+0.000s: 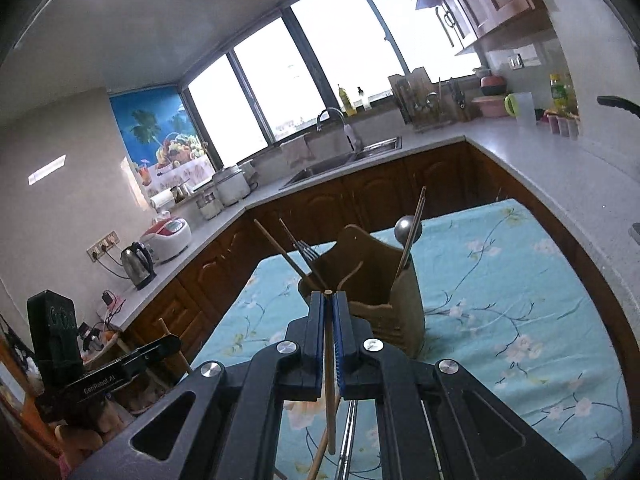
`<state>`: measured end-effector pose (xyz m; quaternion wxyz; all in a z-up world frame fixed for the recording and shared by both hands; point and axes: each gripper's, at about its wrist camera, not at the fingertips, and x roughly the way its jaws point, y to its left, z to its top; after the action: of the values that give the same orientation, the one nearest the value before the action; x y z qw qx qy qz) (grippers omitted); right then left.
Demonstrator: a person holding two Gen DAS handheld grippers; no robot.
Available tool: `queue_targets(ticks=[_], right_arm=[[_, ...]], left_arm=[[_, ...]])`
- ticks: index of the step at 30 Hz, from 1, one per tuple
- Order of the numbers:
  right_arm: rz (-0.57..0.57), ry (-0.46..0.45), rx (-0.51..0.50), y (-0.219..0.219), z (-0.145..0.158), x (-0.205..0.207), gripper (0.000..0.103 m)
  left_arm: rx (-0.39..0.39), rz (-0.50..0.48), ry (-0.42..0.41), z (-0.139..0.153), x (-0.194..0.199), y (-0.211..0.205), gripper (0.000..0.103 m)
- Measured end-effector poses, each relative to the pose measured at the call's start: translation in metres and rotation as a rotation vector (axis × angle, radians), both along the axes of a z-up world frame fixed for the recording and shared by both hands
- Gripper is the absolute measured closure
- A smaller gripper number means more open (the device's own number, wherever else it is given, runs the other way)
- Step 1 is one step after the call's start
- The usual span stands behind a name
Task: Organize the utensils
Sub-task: 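Lift both held chopsticks and carry them above the wooden holder, then lower both chopsticks into the wooden holder and open both tools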
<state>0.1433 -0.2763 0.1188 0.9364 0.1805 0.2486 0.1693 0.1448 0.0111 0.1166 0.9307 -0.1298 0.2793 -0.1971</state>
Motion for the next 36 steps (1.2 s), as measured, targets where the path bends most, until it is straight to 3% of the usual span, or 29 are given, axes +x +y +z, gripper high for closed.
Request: queue_targets(ticks=[20,36], right_arm=[[-0.049,-0.068,0.008,-0.015,0.022,0.009,0.099],[-0.204,-0.252,0.022,-0.041,0.085,0.057,0.099]], left_arm=[[-0.043,0.060,-0.094,0.030,0.021,0.005,0.099],[-0.105,0.177,-0.316,0.092,0.088,-0.004,0.099]])
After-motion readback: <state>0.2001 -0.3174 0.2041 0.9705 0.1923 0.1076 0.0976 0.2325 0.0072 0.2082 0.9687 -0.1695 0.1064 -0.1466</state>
